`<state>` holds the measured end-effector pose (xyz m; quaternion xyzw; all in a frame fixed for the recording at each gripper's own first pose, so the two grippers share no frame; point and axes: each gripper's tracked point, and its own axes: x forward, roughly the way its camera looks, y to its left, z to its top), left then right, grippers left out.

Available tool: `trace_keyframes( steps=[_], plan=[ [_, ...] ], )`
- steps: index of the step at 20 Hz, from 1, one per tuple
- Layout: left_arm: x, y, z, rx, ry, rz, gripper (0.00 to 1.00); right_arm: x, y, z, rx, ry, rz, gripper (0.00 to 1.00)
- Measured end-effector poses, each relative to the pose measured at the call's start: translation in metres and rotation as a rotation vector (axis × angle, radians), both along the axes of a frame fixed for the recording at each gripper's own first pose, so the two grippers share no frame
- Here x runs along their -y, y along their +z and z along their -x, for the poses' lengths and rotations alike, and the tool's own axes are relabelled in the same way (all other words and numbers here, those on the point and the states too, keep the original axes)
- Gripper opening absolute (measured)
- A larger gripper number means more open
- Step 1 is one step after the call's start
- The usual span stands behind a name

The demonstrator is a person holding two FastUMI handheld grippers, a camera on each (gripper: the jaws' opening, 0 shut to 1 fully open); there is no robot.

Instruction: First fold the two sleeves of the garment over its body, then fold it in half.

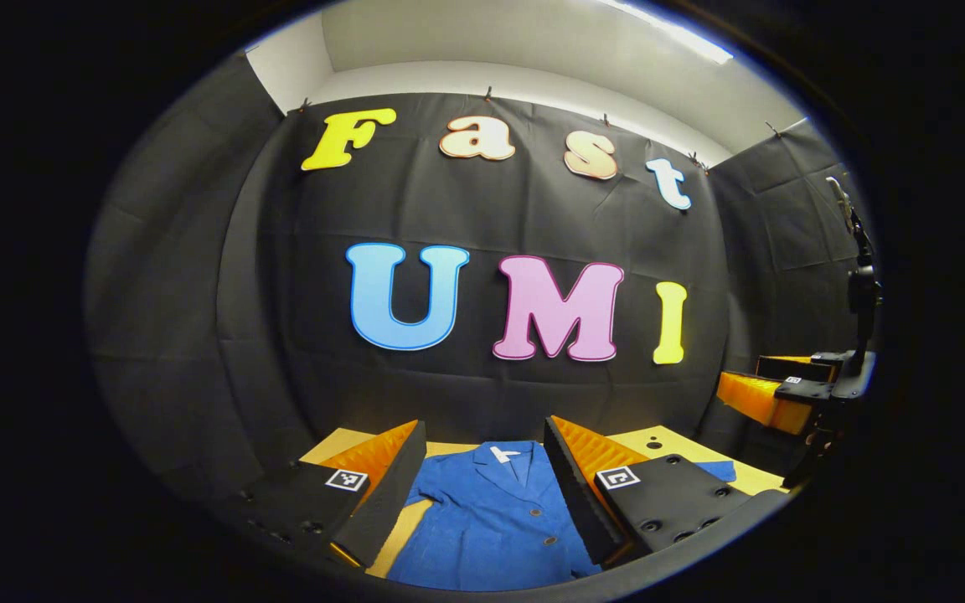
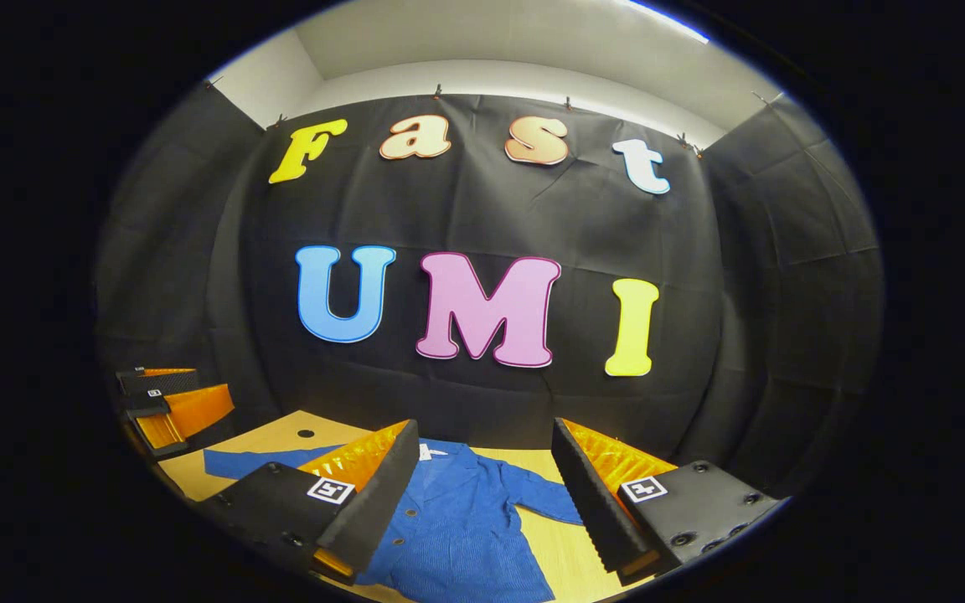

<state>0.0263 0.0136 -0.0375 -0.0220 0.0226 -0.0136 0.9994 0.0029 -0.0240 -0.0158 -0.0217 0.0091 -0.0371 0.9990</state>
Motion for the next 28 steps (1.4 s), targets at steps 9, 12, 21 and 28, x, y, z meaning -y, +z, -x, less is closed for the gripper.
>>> trace_keyframes(
  steps=[9,12,21,28],
  plan=[
    [-0.002,-0.011,-0.015,-0.051,0.026,-0.017,0.81,0.032,-0.049,-0.038,-0.094,-0.024,-0.084,0.96],
    [0.01,-0.013,-0.024,-0.064,0.019,-0.038,0.81,0.067,-0.079,-0.05,-0.16,-0.082,-0.122,1.0],
    [0.072,-0.035,-0.067,-0.14,-0.024,-0.05,0.82,0.202,-0.2,-0.062,-0.394,-0.301,-0.266,0.97],
    [0.115,-0.049,-0.098,-0.188,-0.079,-0.086,0.82,0.281,-0.289,-0.068,-0.566,-0.457,-0.344,0.97]
  ],
)
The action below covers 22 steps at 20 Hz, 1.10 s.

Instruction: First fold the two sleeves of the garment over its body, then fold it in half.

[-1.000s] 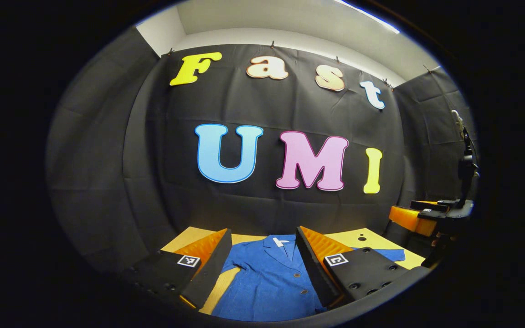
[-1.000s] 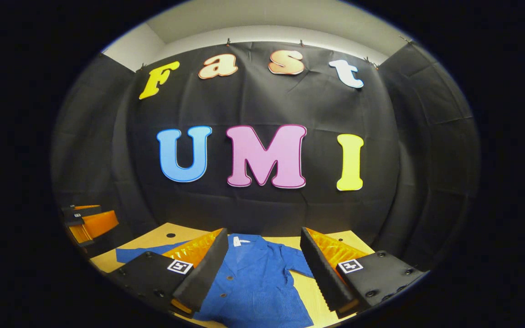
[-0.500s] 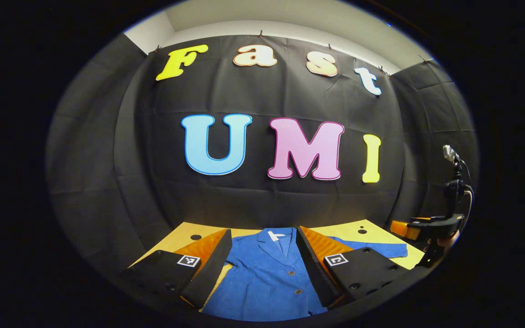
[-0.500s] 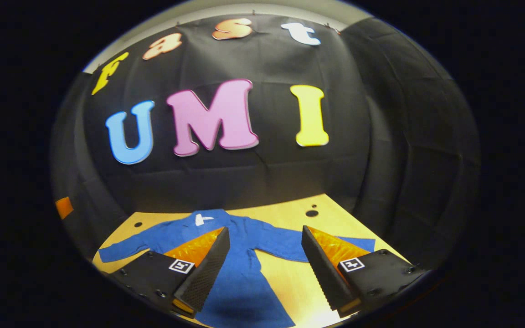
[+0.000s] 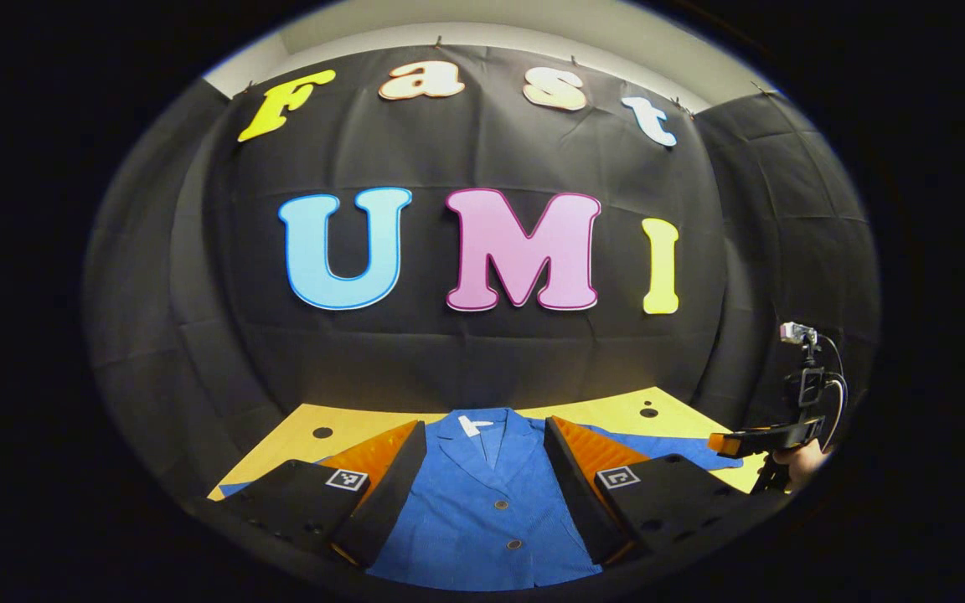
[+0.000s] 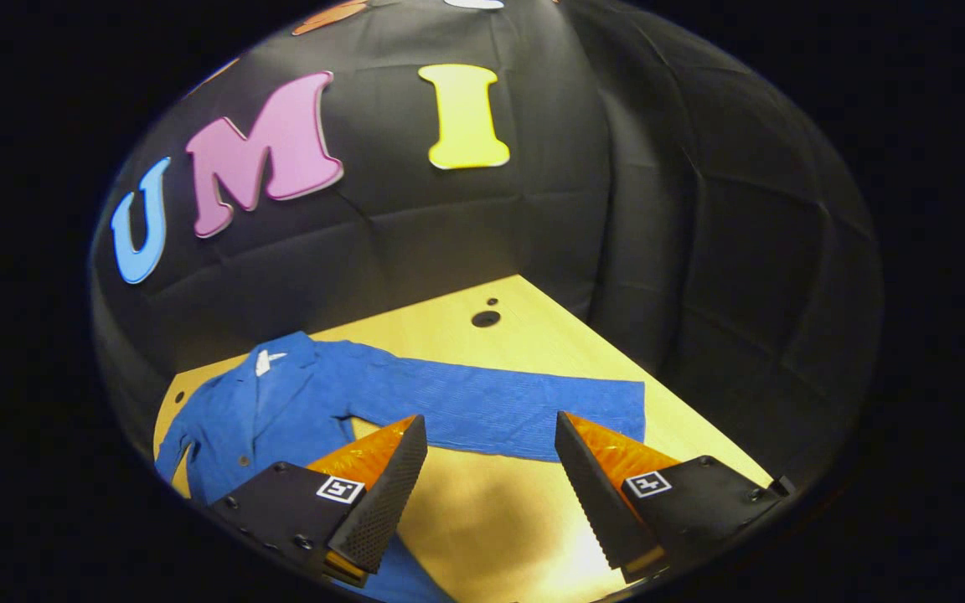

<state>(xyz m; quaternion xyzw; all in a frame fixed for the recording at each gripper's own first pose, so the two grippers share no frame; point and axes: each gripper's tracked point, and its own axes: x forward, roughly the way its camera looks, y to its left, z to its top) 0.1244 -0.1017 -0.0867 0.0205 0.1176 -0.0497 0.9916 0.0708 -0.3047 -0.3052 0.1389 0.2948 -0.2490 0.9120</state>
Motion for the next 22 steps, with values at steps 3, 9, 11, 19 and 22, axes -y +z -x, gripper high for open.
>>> trace_keyframes(
  steps=[3,9,11,19,22],
  plan=[
    [0.016,-0.012,-0.009,-0.042,-0.013,0.019,0.82,0.03,-0.053,0.018,-0.178,-0.098,-0.089,0.89],
    [0.047,-0.033,-0.021,-0.116,-0.05,0.042,0.81,0.083,-0.099,0.02,-0.269,-0.253,-0.144,0.99],
    [0.053,-0.035,-0.029,-0.125,-0.058,0.026,0.82,0.092,-0.106,0.021,-0.284,-0.293,-0.177,0.92],
    [0.08,-0.032,-0.037,-0.119,-0.107,0.007,0.82,0.104,-0.1,0.027,-0.3,-0.299,-0.166,0.92],
    [0.089,-0.031,-0.038,-0.118,-0.132,0.004,0.82,0.106,-0.102,0.023,-0.274,-0.339,-0.174,0.92]
  ],
)
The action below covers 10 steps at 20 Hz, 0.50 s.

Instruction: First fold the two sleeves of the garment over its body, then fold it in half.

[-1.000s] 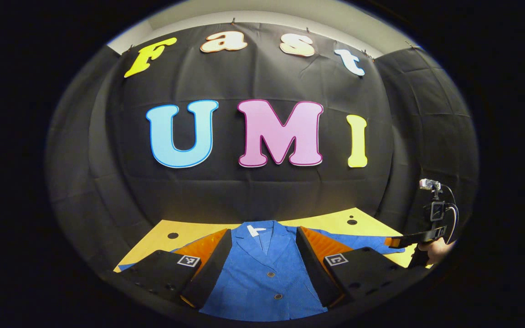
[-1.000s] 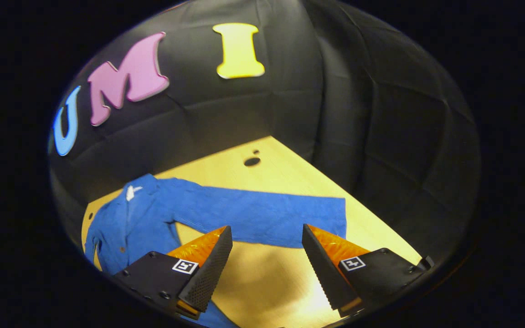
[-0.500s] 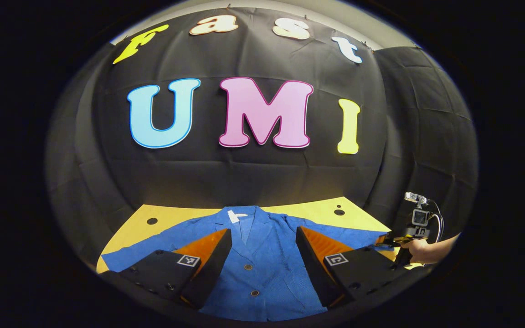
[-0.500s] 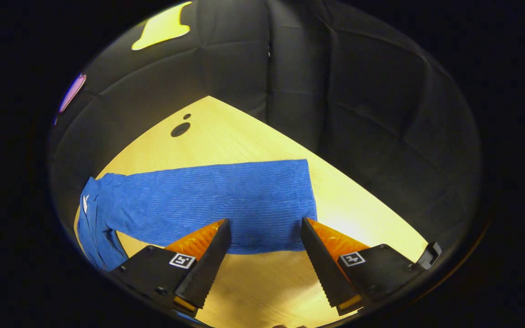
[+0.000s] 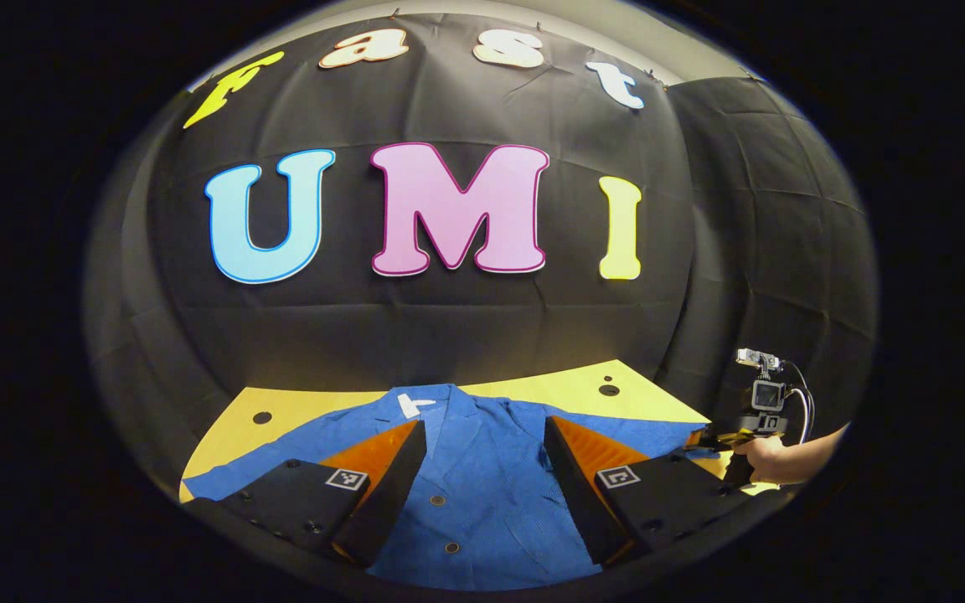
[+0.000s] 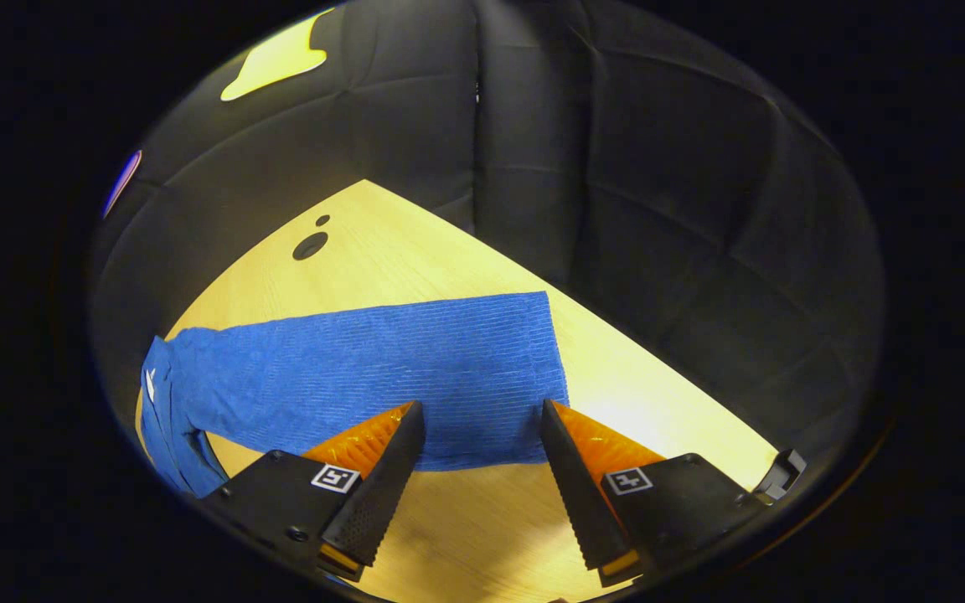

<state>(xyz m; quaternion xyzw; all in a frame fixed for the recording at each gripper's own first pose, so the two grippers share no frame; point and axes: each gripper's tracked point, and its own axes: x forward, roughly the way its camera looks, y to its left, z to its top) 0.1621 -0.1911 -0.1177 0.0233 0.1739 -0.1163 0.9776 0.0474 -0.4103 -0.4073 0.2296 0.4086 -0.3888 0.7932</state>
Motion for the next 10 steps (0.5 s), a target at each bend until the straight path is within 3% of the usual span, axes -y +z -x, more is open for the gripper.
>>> trace_keyframes(
  steps=[4,5,8,9,10],
  plan=[
    [0.004,0.0,0.001,-0.004,-0.009,-0.002,0.82,0.005,-0.002,0.008,-0.065,0.022,0.071,0.9],
    [0.002,-0.001,0.002,-0.006,-0.006,0.001,0.82,0.008,-0.001,0.009,-0.077,0.059,0.091,0.73],
    [-0.003,-0.003,0.003,-0.014,0.008,0.008,0.82,0.007,-0.003,0.011,-0.11,0.151,0.117,0.37],
    [-0.004,-0.002,0.003,-0.014,0.012,0.013,0.82,0.008,0.001,0.011,-0.135,0.157,0.127,0.06],
    [-0.006,-0.001,0.003,-0.015,0.019,0.016,0.82,0.008,-0.001,0.011,-0.151,0.163,0.12,0.11]
  ],
)
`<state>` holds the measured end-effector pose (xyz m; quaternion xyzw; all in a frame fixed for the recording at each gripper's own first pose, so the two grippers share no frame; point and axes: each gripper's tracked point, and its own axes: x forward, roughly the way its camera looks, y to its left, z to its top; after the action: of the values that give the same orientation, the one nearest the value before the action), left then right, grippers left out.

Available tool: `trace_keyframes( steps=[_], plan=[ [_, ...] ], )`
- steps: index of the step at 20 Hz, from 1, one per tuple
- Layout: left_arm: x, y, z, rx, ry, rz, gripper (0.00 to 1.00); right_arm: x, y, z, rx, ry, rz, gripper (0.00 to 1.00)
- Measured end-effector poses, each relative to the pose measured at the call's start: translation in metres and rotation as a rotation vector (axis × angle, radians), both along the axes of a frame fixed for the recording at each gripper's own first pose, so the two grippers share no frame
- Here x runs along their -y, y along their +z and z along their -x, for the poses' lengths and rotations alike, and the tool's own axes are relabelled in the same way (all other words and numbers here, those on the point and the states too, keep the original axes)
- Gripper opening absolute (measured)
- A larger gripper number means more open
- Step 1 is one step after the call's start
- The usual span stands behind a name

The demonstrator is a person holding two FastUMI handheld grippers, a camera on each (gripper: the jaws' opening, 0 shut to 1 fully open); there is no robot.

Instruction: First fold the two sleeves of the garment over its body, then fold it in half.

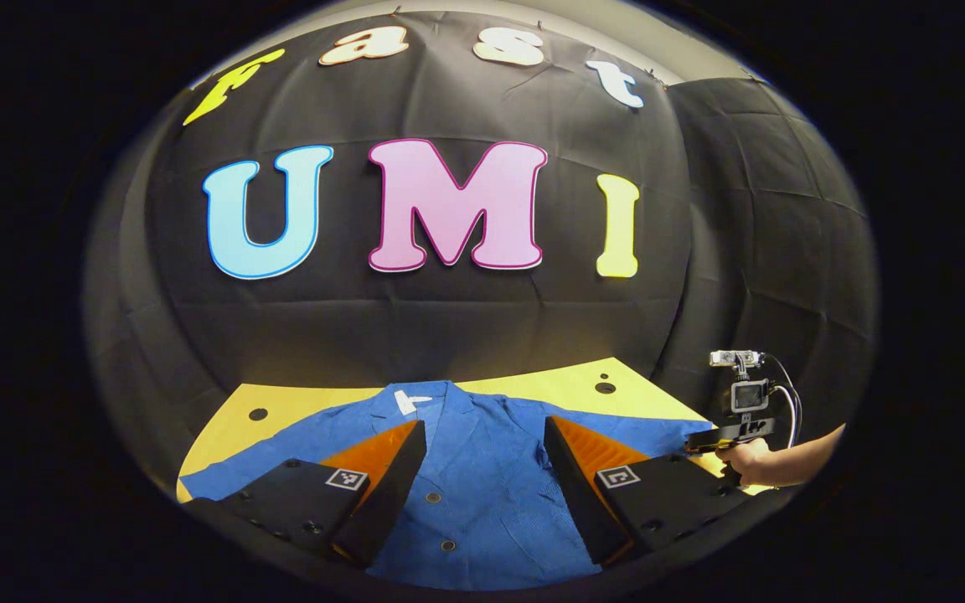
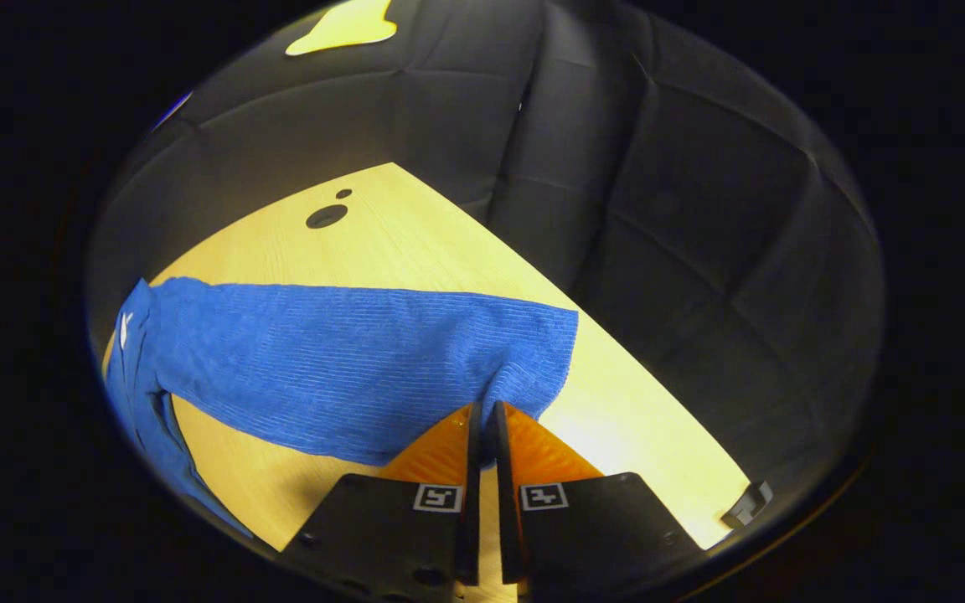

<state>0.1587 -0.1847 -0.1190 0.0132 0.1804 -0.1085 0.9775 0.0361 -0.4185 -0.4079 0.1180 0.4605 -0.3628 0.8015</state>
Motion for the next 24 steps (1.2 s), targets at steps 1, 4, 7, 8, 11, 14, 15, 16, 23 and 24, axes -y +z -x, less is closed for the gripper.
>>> trace_keyframes(
  steps=[1,4,7,8,11,14,15,16,23,24],
  plan=[
    [-0.004,-0.002,0.001,-0.002,0.007,0.0,0.82,0.0,-0.002,-0.002,0.003,0.005,-0.004,0.11],
    [-0.014,-0.002,0.006,-0.007,0.033,0.001,0.82,-0.023,0.003,-0.018,0.13,0.001,-0.188,0.01],
    [-0.024,-0.005,0.013,-0.022,0.061,0.009,0.82,-0.028,0.013,-0.024,0.164,-0.055,-0.233,0.01],
    [-0.027,-0.005,0.015,-0.027,0.069,0.011,0.82,-0.025,0.014,-0.023,0.168,-0.059,-0.223,0.01],
    [-0.033,0.002,0.019,-0.018,0.077,0.014,0.82,-0.017,0.021,-0.03,0.203,-0.05,-0.165,0.01],
    [-0.041,0.009,0.025,0.003,0.076,0.016,0.82,-0.029,0.036,-0.043,0.252,-0.024,-0.175,0.01],
    [-0.045,0.011,0.029,0.01,0.078,0.023,0.82,-0.035,0.04,-0.048,0.262,-0.002,-0.177,0.01],
    [-0.05,0.014,0.032,0.015,0.082,0.03,0.81,-0.038,0.045,-0.055,0.275,0.022,-0.172,0.01],
    [-0.12,0.015,0.056,0.033,0.19,0.064,0.82,-0.093,0.08,-0.101,0.336,0.228,-0.181,0.01],
    [-0.134,0.013,0.06,0.031,0.219,0.067,0.82,-0.106,0.082,-0.108,0.34,0.253,-0.195,0.01]
  ],
)
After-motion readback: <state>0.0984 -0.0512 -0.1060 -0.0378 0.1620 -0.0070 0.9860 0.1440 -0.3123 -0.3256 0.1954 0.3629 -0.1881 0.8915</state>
